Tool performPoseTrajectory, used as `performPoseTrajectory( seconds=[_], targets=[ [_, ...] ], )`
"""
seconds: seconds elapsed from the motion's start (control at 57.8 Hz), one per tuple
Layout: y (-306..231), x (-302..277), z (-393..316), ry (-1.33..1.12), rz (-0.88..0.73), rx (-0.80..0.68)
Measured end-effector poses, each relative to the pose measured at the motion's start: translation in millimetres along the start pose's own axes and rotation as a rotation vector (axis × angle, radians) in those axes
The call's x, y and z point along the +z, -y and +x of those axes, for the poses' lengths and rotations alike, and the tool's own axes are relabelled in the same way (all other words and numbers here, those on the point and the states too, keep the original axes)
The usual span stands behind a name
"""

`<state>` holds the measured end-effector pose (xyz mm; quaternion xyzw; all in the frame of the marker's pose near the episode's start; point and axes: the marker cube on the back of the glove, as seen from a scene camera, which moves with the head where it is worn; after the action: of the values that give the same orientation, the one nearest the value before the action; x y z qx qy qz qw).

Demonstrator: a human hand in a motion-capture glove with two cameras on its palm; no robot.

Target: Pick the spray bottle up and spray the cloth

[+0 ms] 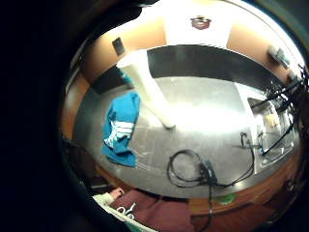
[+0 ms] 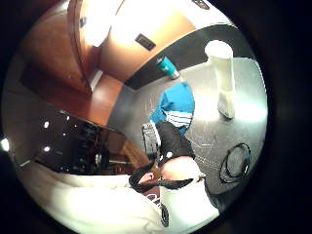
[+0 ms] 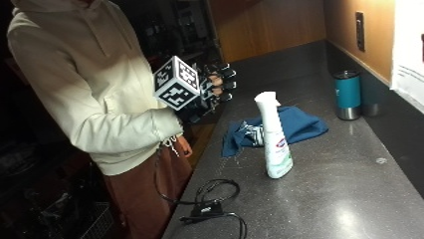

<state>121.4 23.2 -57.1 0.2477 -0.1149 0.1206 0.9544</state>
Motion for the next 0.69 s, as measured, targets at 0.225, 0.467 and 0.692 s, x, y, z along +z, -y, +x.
performPoseTrajectory(
  seconds=[0.225,0.467,0.692],
  targets=[
    [2,-6,26,0.104,0.136,0.09],
    [-9,24,52,0.255,0.277,0.267],
    [-12,63,75,0.439,0.252,0.424]
  ],
)
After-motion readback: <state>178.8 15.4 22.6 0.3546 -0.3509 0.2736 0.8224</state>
